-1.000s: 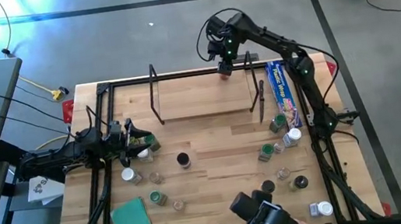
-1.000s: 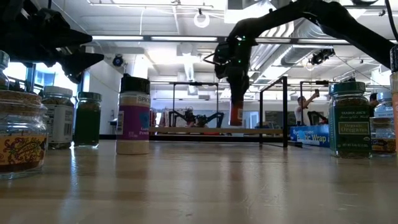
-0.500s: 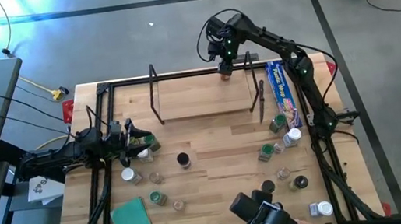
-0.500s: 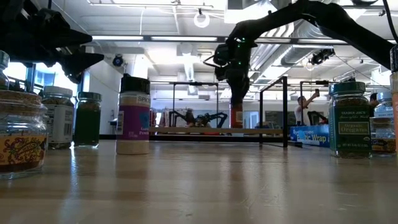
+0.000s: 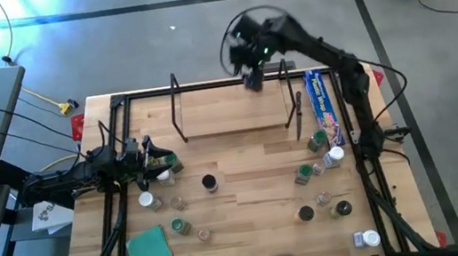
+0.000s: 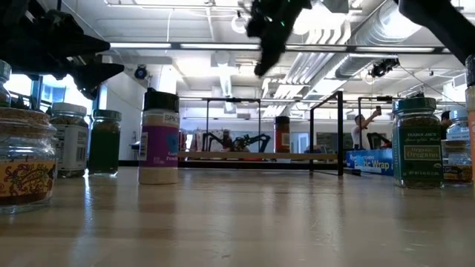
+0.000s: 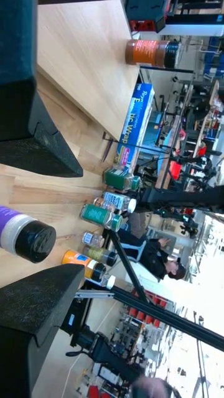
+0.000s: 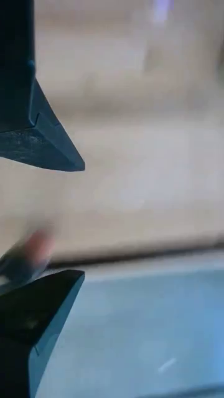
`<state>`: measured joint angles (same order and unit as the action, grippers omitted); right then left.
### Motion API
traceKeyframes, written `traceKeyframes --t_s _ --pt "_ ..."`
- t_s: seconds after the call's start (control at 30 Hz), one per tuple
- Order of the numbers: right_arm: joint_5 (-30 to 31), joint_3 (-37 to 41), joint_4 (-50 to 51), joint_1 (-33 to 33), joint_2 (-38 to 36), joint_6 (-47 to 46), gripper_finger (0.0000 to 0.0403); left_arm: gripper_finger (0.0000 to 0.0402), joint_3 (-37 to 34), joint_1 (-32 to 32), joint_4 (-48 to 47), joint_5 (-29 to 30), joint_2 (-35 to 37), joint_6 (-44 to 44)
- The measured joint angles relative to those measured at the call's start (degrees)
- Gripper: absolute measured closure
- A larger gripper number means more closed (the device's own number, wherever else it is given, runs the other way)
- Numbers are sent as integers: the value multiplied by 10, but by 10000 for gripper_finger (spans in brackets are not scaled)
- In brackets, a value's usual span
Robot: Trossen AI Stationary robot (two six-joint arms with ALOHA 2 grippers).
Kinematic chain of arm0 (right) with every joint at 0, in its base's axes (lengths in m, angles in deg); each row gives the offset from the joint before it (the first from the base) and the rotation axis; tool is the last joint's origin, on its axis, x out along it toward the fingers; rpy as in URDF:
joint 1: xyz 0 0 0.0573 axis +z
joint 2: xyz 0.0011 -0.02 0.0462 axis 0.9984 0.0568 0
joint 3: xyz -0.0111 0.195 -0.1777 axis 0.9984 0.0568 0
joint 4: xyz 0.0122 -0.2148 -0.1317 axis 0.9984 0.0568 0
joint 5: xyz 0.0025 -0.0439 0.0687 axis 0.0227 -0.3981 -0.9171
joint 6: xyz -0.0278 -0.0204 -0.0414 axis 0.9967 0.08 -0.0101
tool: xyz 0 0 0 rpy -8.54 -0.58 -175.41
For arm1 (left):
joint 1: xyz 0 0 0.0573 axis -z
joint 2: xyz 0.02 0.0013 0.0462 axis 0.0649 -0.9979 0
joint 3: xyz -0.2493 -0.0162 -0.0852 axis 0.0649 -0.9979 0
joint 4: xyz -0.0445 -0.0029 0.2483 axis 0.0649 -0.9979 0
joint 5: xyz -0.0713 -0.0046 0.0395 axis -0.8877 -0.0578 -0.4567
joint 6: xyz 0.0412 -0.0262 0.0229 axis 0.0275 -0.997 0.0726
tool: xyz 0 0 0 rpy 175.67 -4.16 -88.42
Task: Shelf spices
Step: Put the black purple seasoning bottle on the shelf
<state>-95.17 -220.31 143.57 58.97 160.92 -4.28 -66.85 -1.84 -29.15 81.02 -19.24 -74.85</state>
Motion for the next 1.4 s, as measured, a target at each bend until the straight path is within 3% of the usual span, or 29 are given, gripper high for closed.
traceKeyframes --t_s 0.13,0.27,0.53,0.9,1.23,1.4 --pt "-48 39 -76 107 3 11 135 168 0 0 0 0 0 0" --pt "-67 132 -206 196 5 18 135 168 0 0 -2 0 0 0" --pt "-66 275 -423 289 6 -8 134 168 0 0 -3 0 0 -15" --pt "-89 335 -543 297 12 -63 134 168 0 0 -3 0 0 -15" --pt "-93 336 -549 298 36 -62 132 168 0 0 -2 0 0 -15" --pt "-86 336 -545 295 40 -63 105 168 0 0 -4 0 0 -15"
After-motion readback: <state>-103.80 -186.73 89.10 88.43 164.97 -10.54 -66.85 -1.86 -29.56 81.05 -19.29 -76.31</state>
